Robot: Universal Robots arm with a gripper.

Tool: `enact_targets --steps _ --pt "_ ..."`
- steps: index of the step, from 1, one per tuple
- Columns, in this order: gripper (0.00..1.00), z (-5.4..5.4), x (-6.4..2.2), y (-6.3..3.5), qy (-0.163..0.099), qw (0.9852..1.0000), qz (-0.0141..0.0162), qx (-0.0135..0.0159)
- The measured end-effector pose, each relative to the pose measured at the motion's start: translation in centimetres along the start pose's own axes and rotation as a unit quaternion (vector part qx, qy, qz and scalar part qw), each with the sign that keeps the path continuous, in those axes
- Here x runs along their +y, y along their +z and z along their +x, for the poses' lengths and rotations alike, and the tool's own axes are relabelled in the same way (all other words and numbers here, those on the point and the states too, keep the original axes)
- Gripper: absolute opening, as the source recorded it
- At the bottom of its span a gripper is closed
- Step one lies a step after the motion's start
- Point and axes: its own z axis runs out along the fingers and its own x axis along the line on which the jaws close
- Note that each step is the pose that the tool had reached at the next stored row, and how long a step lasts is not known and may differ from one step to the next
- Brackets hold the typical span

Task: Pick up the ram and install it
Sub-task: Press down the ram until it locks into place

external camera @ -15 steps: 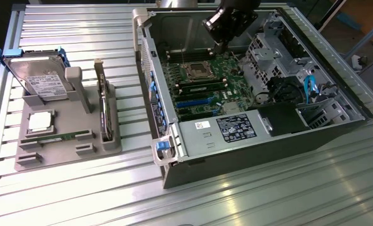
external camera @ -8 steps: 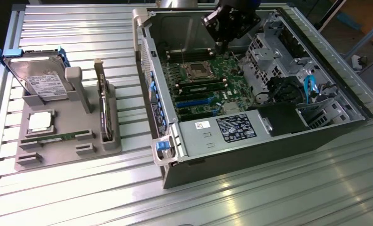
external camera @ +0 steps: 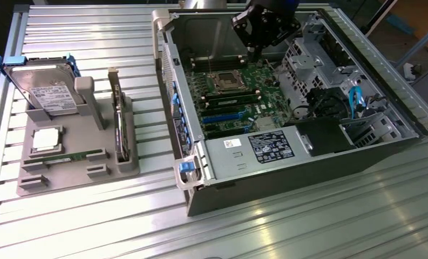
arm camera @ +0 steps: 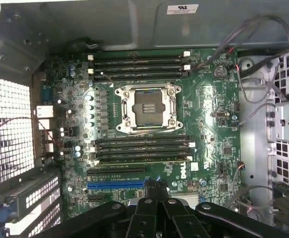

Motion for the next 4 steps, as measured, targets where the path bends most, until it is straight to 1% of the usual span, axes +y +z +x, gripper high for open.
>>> enact_targets --steps 4 --pt "0.11 0.00 0.00 0.00 0.000 1.0000 0.0000 0.0000"
